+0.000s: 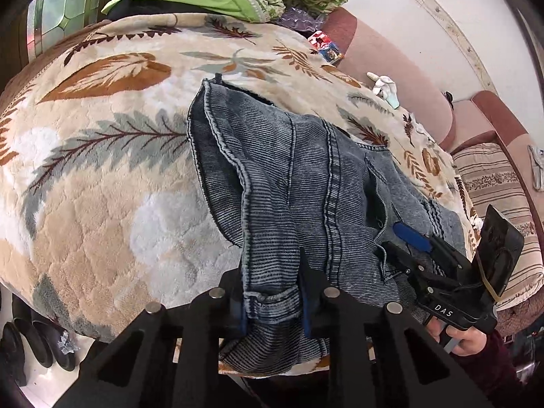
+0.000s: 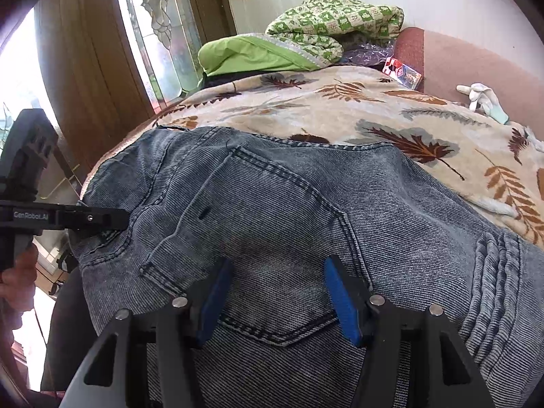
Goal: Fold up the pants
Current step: 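Lift the held jeans end with the left tool and fold it over, then lower the folded end onto the jeans and open the left tool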
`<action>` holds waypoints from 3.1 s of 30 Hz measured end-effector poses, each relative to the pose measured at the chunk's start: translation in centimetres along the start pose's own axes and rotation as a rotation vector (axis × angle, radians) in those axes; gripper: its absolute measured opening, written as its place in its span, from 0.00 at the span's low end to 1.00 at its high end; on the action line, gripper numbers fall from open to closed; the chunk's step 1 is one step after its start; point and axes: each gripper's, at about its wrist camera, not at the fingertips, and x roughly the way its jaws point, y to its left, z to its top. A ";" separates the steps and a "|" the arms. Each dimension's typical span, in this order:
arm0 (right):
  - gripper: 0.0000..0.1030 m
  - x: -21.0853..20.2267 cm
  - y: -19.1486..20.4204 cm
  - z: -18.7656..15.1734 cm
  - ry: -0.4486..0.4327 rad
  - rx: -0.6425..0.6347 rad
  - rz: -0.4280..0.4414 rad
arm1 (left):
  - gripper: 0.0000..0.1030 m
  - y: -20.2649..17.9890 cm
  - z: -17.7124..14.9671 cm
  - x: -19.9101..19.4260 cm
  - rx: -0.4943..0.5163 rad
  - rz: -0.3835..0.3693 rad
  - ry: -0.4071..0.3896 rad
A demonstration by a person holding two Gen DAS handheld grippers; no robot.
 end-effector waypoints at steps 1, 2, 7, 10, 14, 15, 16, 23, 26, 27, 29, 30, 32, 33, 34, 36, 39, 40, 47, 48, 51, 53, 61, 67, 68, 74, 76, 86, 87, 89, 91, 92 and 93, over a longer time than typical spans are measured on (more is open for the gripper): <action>0.60 -0.1 -0.1 -0.1 -0.006 0.002 0.010 | 0.22 -0.1 0.0 -0.1 0.003 0.004 -0.003; 0.60 -0.1 -0.2 -0.1 -0.010 0.000 0.017 | 0.22 -0.2 0.0 -0.1 0.003 0.011 -0.004; 0.60 -0.3 -0.3 -0.4 -0.031 -0.008 0.021 | 0.44 0.4 -0.1 0.9 -0.029 0.068 0.016; 0.60 -0.5 -0.3 -0.6 -0.040 -0.007 0.027 | 0.45 0.7 0.0 0.9 -0.041 0.055 0.019; 0.60 -0.5 -0.1 -0.5 -0.043 -0.013 0.021 | 0.26 0.2 0.2 0.8 -0.050 0.051 0.018; 0.60 -0.5 -0.1 -0.5 -0.044 -0.013 0.021 | 0.22 -0.2 0.2 0.7 -0.042 0.050 0.016; 0.60 -0.5 -0.2 -0.6 -0.044 -0.012 0.022 | 0.22 -0.6 0.3 0.7 -0.026 0.068 0.013; 0.60 -0.5 -0.2 -0.6 -0.043 -0.011 0.026 | 0.19 -2.5 0.7 -1.1 0.037 0.111 -0.032; 0.60 -0.5 -0.1 -0.5 -0.035 -0.017 0.020 | 0.19 -4.1 1.1 -2.8 0.087 0.116 -0.075; 0.60 -0.5 0.0 -0.4 -0.030 -0.021 0.015 | 0.19 -4.9 1.2 -3.4 0.108 0.113 -0.089; 0.60 -0.5 0.1 -0.3 -0.020 -0.026 0.009 | 0.19 -6.3 1.4 -4.2 0.147 0.116 -0.108; 0.60 -0.5 0.1 -0.2 -0.015 -0.026 0.009 | 0.19 -7.0 1.5 -4.5 0.168 0.120 -0.114; 0.60 -0.6 0.0 -0.2 -0.010 -0.020 0.012 | 0.19 -8.5 1.5 -5.0 0.211 0.134 -0.126; 0.60 -0.6 -0.1 -0.2 -0.008 -0.016 0.014 | 0.19 -9.3 1.5 -5.2 0.232 0.140 -0.132; 0.60 -0.6 -0.1 -0.2 -0.006 -0.012 0.015 | 0.19 -10.1 1.4 -5.3 0.253 0.143 -0.137; 0.60 -0.7 -0.1 -0.3 -0.004 -0.015 0.014 | 0.19 -11.3 1.3 -5.7 0.286 0.143 -0.145; 0.60 -0.8 -0.3 -0.5 -0.010 -0.004 0.024 | 0.19 -13.5 1.2 -6.1 0.334 0.136 -0.152; 0.60 -1.0 -0.4 -0.6 -0.013 0.004 0.034 | 0.19 -14.3 1.1 -6.2 0.354 0.134 -0.155; 0.60 -2.2 -2.0 -1.1 0.010 0.051 0.114 | 0.19 -19.2 0.7 -6.3 0.462 0.112 -0.162; 0.60 -2.3 -2.2 -1.1 0.015 0.057 0.126 | 0.19 -19.8 0.7 -6.2 0.475 0.108 -0.162; 0.60 -2.3 -2.8 -1.3 0.013 0.076 0.163 | 0.19 -21.7 0.5 -5.7 0.516 0.096 -0.154; 0.60 -2.2 -3.1 -1.5 0.004 0.079 0.187 | 0.19 -22.6 0.4 -5.4 0.535 0.096 -0.148; 0.59 -3.3 -5.1 -1.3 0.025 0.202 0.282 | 0.19 -25.6 0.4 -4.1 0.572 0.083 -0.124; 0.59 -6.8 -7.1 -1.2 -0.026 0.247 0.274 | 0.19 -28.8 0.3 -2.9 0.632 0.040 -0.094; 0.59 -7.5 -7.5 -1.3 -0.039 0.246 0.264 | 0.19 -29.3 0.2 -2.5 0.645 0.032 -0.082; 0.59 -11.6 -10.9 -2.4 -0.088 0.246 0.125 | 0.19 -33.0 -0.6 0.9 0.717 0.009 -0.016; 0.59 -13.3 -11.8 -2.9 -0.104 0.208 0.005 | 0.19 -34.2 -0.9 2.2 0.735 0.005 0.006; 0.59 -18.9 -22.4 -7.0 -0.241 0.548 -0.226 | 0.22 -40.8 -2.7 8.5 0.825 -0.063 0.107; 0.59 -18.9 -23.2 -7.4 -0.240 0.589 -0.238 | 0.27 -41.2 -3.0 10.0 0.822 -0.065 0.144; 0.59 -19.5 -24.7 -7.9 -0.257 0.647 -0.241 | 0.39 -41.3 -3.7 12.5 0.806 -0.065 0.230; 0.59 -19.9 -25.3 -8.1 -0.294 0.675 -0.264 | 0.41 -40.7 -3.9 13.1 0.754 -0.075 0.267; 0.59 -20.4 -25.5 -8.1 -0.319 0.680 -0.275 | 0.41 -40.5 -3.7 12.5 0.739 -0.100 0.253; 0.59 -20.7 -25.6 -8.2 -0.348 0.684 -0.270 | 0.43 -40.3 -3.3 11.2 0.735 -0.144 0.223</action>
